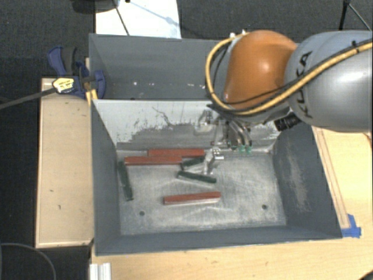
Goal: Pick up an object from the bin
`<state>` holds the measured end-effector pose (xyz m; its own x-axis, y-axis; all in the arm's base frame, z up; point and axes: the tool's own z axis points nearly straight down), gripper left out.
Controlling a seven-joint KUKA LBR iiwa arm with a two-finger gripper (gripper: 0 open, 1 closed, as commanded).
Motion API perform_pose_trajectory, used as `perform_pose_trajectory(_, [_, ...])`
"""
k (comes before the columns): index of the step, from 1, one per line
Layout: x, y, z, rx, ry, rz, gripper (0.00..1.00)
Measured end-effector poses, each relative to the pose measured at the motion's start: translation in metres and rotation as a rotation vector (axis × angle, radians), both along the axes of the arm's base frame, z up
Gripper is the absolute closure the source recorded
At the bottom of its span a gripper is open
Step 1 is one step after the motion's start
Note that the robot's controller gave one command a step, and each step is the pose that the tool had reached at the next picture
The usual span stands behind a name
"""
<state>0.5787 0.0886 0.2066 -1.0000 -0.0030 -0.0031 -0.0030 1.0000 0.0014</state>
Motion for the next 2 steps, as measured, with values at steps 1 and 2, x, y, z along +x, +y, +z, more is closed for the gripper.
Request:
perform_pose_trajectory(1, [-0.016,-0.007,-0.041,0.000,-0.007,0.044,0.00])
perform_pose_trajectory(2, [-0.032,-0.028,-0.131,0.003,-0.011,-0.041,1.00])
